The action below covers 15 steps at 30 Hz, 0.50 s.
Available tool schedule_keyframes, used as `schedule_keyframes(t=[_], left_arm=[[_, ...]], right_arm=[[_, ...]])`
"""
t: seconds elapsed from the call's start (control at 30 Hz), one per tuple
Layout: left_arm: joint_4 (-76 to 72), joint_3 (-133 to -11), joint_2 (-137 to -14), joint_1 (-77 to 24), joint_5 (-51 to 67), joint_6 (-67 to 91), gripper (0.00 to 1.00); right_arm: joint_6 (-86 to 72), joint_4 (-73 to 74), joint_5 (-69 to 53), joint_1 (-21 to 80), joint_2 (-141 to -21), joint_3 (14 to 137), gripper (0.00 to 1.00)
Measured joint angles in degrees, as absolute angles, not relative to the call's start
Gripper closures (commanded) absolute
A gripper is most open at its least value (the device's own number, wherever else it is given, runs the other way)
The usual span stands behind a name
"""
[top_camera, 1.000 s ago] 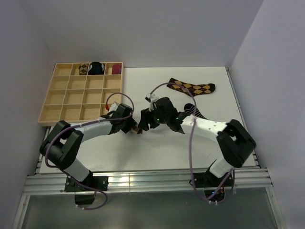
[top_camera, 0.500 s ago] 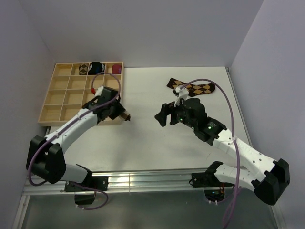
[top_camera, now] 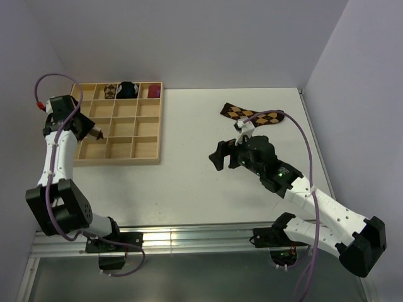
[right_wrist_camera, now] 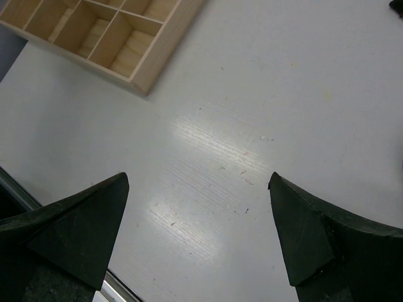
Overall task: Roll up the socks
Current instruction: Place the sock in the storage box.
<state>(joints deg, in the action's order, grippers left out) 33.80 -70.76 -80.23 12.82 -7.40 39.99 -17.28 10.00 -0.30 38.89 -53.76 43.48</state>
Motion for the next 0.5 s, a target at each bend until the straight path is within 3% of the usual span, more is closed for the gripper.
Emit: schedule_keyframes(t=[0.2, 0.5], left_arm=[[28.9, -74.6, -90.2, 19.9, -3.9, 35.5, 1.0], [23.8, -82.5, -104.3, 21.3, -1.1, 33.6, 1.0]], right_arm=[[-17.3, 9.5, -1.7, 38.9, -53.7, 42.4, 0.0], [-17.1, 9.5, -2.7, 38.9, -54.9, 42.4, 0.01]])
